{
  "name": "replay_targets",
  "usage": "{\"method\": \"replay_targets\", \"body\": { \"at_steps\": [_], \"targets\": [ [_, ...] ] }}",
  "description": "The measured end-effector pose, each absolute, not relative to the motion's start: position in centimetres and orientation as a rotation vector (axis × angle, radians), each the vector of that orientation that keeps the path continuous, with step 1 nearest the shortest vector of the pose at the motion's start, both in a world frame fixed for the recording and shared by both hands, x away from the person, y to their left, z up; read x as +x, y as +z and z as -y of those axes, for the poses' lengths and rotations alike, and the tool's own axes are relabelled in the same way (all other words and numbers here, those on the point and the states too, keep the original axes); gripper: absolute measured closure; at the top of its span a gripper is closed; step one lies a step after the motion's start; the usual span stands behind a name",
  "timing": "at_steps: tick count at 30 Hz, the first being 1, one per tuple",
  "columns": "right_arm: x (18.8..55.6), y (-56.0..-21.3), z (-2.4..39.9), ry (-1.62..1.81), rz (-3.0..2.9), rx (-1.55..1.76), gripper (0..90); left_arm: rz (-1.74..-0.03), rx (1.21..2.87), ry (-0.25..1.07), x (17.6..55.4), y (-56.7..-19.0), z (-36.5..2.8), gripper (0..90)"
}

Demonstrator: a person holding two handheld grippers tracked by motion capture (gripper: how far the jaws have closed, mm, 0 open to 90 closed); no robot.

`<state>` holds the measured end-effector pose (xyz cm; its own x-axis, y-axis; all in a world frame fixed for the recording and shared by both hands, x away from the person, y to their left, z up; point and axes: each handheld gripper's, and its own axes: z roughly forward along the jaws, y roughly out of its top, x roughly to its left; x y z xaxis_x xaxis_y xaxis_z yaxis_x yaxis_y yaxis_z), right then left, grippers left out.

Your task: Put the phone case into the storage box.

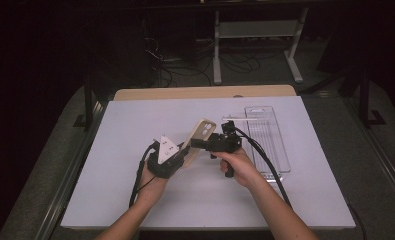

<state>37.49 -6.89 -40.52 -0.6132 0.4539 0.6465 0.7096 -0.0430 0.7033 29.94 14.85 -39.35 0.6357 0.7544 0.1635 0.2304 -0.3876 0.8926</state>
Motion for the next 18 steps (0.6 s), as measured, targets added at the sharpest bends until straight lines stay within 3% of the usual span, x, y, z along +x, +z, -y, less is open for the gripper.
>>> {"method": "replay_targets", "body": {
  "at_steps": [18],
  "targets": [
    [37.5, -40.8, 6.6, -1.729, 1.973, -1.286, 0.0, -0.75, 1.924, 0.675, 29.3, -39.5, -13.8, 79.1]
  ]
}}
